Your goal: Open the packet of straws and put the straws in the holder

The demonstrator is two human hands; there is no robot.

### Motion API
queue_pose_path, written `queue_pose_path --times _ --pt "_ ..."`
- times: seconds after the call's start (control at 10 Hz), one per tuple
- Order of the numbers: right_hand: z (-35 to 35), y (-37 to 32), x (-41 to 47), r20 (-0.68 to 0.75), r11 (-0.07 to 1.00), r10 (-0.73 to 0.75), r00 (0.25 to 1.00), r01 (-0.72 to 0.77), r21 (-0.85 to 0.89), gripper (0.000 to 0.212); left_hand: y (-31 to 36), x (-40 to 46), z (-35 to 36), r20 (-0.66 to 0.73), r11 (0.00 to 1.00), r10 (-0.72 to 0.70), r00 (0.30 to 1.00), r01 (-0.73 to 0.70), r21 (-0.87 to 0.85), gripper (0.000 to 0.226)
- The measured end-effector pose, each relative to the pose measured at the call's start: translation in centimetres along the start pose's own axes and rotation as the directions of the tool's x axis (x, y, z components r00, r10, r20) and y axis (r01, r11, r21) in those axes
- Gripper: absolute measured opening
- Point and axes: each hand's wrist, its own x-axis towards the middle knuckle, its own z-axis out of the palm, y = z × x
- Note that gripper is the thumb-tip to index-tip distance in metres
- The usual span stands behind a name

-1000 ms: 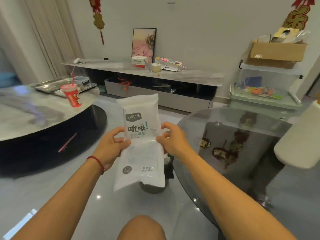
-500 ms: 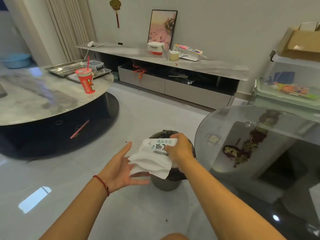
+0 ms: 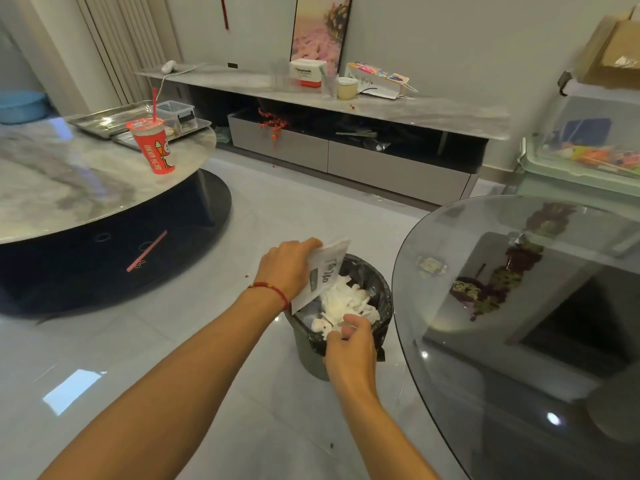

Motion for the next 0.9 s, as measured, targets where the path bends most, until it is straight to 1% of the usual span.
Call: queue_pose_path --times 0.1,0.2,0.3,0.4,0.5,0.6,0.7,0.8,0.9 --pt "-0.1 1.0 -0.2 -0.007 1.000 -0.008 1.000 0.008 0.002 0.037 0.8 1.6 1.8 0.077 0.963 0.125 0.989 -0.139 0.232 0.048" --pt "-0.5 1.8 -0.6 -0.001 0.997 -0.069 0.998 0.069 -0.018 0.040 1.3 2.8 2.9 0.191 0.888 0.211 0.958 -0.270 0.372 0.048" --pt "-0.9 1.9 -0.3 -0.002 0.989 -0.144 0.990 0.144 0.044 0.039 1.9 3.5 4.3 0.315 0.840 0.277 0.908 -0.388 0.380 0.042" --pt "-0.9 1.2 -0.1 0.034 0.977 -0.176 0.984 0.171 0.127 0.048 2.1 3.5 5.7 0.440 0.821 0.257 0.860 -0.435 0.369 0.045" --pt "-0.6 1.2 -0.3 0.066 0.976 -0.194 0.979 0.186 0.113 0.052 2.3 3.1 6.7 0.501 0.867 0.185 0.846 -0.380 0.322 0.057" --pt "-0.9 1.7 -0.8 0.088 0.981 -0.190 0.978 0.186 0.052 0.049 2.9 2.5 7.1 0.451 0.923 0.173 0.876 -0.304 0.236 0.077" --pt "-1.4 1.6 -1.6 0.090 0.980 -0.197 0.976 0.197 0.011 0.046 3.0 1.8 6.5 0.419 0.973 0.126 0.899 -0.194 0.124 0.099" --pt "-1.7 1.1 -2.3 0.098 0.974 -0.224 0.970 0.226 -0.006 0.043 2.3 0.8 5.8 0.378 0.973 0.184 0.907 -0.222 0.060 0.115" --pt "-1.8 0.2 -3.3 0.111 0.958 -0.284 0.952 0.287 -0.013 0.038 1.9 0.0 4.6 0.304 0.978 0.203 0.931 -0.209 -0.011 0.123"
